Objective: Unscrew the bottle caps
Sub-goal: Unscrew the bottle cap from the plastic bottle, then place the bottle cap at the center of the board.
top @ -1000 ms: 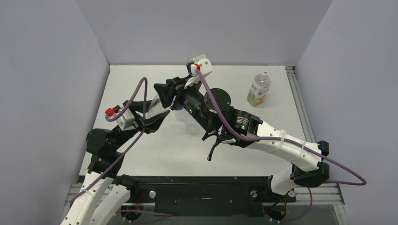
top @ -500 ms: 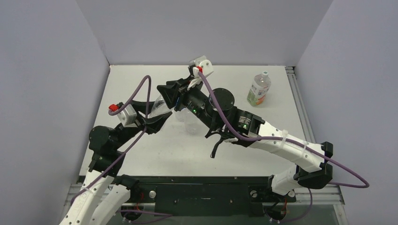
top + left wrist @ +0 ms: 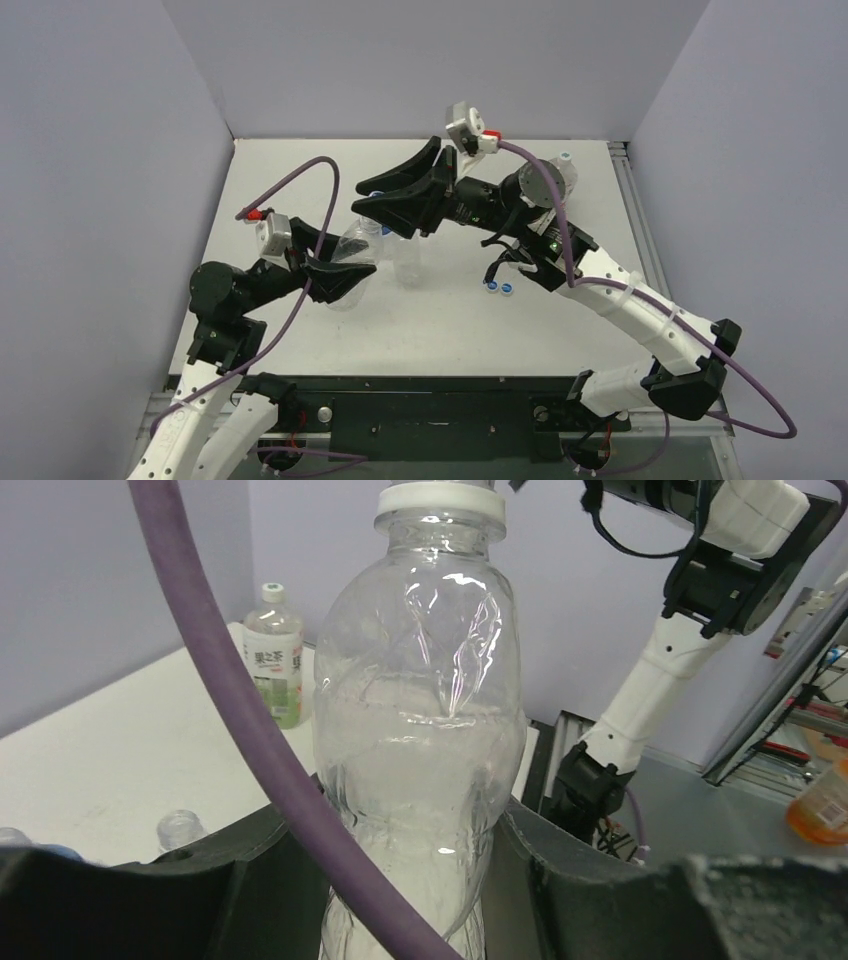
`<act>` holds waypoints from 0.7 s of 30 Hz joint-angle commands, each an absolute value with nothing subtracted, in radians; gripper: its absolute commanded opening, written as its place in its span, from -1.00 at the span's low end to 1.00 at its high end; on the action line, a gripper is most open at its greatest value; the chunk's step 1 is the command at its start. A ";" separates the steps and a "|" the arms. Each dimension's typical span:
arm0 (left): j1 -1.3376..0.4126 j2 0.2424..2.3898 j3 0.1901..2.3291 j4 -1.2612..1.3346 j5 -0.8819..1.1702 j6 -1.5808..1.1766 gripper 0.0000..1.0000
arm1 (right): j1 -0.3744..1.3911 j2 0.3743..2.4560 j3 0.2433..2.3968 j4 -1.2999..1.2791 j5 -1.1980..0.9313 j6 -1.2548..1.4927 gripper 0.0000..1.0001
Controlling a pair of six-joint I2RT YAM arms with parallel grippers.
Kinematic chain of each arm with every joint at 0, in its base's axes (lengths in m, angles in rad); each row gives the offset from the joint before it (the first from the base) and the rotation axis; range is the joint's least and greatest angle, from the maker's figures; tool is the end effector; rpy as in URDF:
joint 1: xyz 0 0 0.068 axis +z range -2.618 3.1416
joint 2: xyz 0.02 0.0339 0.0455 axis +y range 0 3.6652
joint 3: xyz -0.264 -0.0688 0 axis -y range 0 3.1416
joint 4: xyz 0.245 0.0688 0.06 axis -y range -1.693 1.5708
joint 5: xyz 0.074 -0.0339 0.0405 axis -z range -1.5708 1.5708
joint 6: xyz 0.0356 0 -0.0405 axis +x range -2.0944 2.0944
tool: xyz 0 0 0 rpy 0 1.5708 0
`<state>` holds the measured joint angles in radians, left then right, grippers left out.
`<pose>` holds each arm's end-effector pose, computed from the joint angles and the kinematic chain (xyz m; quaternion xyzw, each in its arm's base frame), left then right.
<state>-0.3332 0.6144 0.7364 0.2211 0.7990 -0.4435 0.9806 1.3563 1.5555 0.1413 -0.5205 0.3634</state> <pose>0.1176 -0.0677 0.3883 0.2882 0.5474 -0.4925 0.6122 0.1472 0.2516 0.5138 -0.3696 0.4675 0.6075 0.5252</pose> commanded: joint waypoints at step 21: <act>-0.328 0.561 0.783 0.253 0.945 -0.443 -1.00 | 0.672 1.199 1.138 -0.169 0.173 0.294 -1.00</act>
<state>-0.3317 0.5861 0.7437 0.2138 0.9218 -0.4927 0.7025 1.2022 1.3289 -0.0593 -0.1242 0.3138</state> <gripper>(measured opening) 0.441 0.299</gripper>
